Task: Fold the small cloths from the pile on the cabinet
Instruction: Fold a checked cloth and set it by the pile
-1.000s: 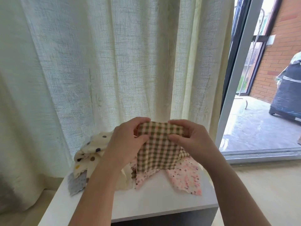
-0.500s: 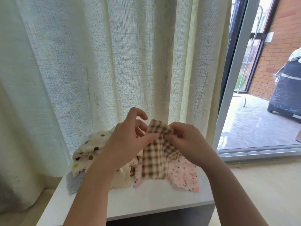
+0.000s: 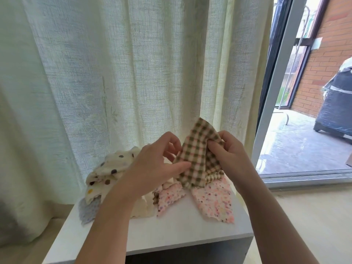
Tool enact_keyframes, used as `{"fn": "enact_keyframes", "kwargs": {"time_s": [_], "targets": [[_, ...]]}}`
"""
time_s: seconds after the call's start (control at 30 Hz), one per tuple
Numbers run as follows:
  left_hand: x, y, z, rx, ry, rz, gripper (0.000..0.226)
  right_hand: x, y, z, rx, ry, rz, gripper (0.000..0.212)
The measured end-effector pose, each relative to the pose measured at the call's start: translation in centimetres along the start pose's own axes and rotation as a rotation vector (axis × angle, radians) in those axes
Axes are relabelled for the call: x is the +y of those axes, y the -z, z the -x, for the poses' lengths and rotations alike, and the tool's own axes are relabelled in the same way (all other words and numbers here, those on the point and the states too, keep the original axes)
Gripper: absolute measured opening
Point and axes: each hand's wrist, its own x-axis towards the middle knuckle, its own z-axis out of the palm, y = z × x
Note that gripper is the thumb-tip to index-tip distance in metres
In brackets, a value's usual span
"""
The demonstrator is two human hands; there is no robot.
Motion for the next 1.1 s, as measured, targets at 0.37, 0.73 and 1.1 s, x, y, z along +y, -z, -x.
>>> {"fn": "enact_keyframes", "kwargs": {"time_s": [0.37,0.73,1.1], "targets": [[-0.8,-0.3,-0.4,-0.098,0.074,0.126,0.016,0.0,-0.2,0.0,0.015,0.060,-0.006,0.007],[-0.6,-0.6,-0.6,0.010,0.077,0.002,0.004,0.5,0.1,-0.2,0.024,0.063,0.031,0.008],[-0.1,1.1,0.3,0.189,0.061,-0.205,0.016,0.0,0.5,0.5,-0.277,0.358,0.291,0.043]]}}
